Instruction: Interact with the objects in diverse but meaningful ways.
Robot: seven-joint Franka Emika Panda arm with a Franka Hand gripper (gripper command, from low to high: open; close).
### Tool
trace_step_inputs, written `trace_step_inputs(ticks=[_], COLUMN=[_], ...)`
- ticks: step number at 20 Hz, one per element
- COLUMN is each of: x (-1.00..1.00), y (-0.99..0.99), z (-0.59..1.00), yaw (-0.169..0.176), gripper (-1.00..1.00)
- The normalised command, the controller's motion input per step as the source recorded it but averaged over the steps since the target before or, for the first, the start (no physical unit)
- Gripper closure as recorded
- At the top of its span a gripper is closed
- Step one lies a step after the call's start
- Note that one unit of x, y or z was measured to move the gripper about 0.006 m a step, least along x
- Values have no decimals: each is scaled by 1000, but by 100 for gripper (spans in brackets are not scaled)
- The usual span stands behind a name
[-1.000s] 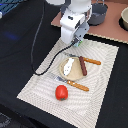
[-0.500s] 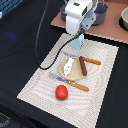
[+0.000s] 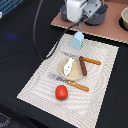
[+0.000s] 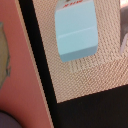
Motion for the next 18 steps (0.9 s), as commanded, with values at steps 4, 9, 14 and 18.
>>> trace_step_inputs(ticks=[4,9,14,18], x=[117,20,51,79], y=[-582,-633,-585,-581], z=[-31,-85,-6,-9], yaw=[-139,-132,-151,-150], gripper=[-100,-100,-100,-100])
